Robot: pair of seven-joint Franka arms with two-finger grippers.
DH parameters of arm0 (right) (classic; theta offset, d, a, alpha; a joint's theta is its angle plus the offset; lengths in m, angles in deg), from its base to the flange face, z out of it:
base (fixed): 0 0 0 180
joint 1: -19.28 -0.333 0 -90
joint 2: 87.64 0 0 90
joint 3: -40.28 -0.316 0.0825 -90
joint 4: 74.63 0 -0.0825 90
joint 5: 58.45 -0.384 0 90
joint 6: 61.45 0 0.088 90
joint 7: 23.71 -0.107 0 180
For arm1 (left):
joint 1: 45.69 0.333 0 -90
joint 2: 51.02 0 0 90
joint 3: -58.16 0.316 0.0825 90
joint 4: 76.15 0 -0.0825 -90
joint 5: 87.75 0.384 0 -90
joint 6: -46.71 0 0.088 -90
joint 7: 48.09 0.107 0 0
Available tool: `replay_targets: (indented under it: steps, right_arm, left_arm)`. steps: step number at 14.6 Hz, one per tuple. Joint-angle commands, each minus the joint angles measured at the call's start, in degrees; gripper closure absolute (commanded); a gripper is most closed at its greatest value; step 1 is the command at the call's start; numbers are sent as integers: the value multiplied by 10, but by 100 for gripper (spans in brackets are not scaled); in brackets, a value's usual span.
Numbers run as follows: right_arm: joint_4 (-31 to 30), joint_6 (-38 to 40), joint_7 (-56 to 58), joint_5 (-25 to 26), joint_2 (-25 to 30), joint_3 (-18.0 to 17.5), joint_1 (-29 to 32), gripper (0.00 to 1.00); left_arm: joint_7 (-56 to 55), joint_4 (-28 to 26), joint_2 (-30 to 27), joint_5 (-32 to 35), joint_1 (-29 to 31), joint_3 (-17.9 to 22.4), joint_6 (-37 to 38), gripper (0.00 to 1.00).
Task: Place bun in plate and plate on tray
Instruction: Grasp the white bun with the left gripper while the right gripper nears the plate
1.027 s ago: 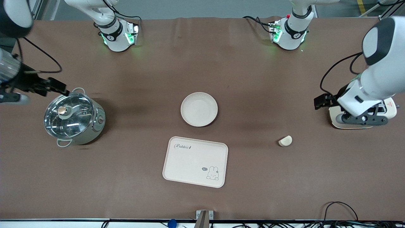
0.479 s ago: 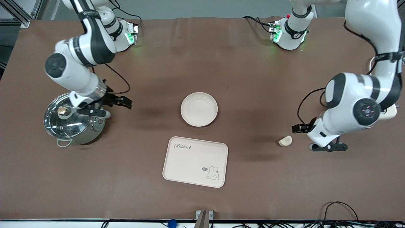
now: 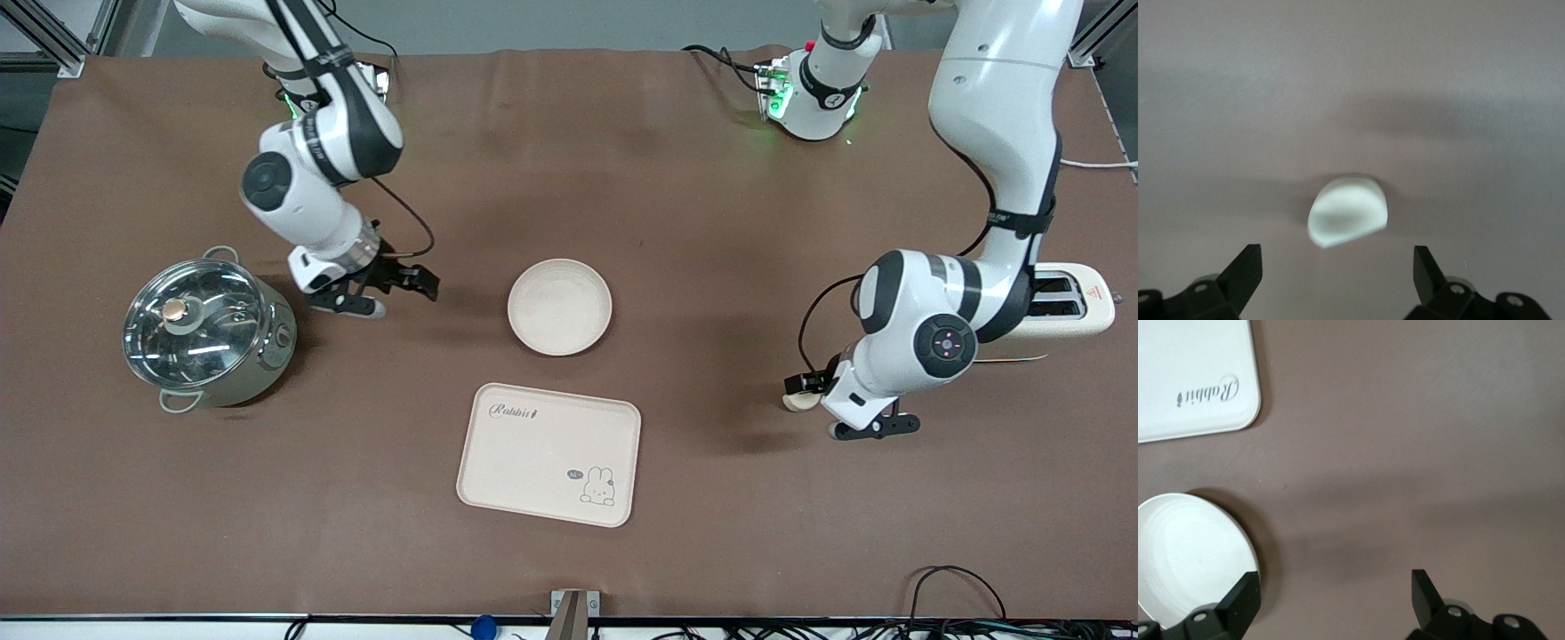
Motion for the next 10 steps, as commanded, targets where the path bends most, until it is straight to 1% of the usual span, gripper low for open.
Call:
replay_targets:
  steps: [1, 3, 4, 5, 6, 7, 8, 9, 10]
  right_arm:
    - [-10, -52, -38, -18, -35, 6, -40, 0]
    - [-11, -52, -55, -18, -39, 7, -78, 0]
    - [-11, -50, -60, -18, -39, 7, -81, 0]
    - [-10, -49, -71, -17, -40, 7, -87, 0]
    - [-9, -51, -75, -17, -42, 7, -98, 0]
    - [-5, -52, -77, -17, -54, 7, -99, 0]
    - [2, -54, -80, -17, -67, 7, -100, 0]
    - [14, -55, -89, -18, -80, 7, -99, 0]
    - [31, -54, -99, -18, -93, 7, -103, 0]
  left_arm:
    - [-19, -15, 20, 11, 2, -1, -44, 1]
    - [-34, -15, 35, 11, 4, -1, -49, 3]
    - [-36, -16, 37, 11, 4, -1, -49, 7]
    - [-36, -16, 42, 11, 3, -1, -49, 13]
    - [-36, -16, 43, 11, 2, -1, -49, 22]
    - [-36, -15, 43, 11, 2, -1, -49, 29]
    - [-38, -13, 43, 11, 1, -1, -49, 38]
    - [-38, -12, 42, 11, 0, -1, -49, 45]
    - [-39, -11, 41, 10, -1, -1, -48, 49]
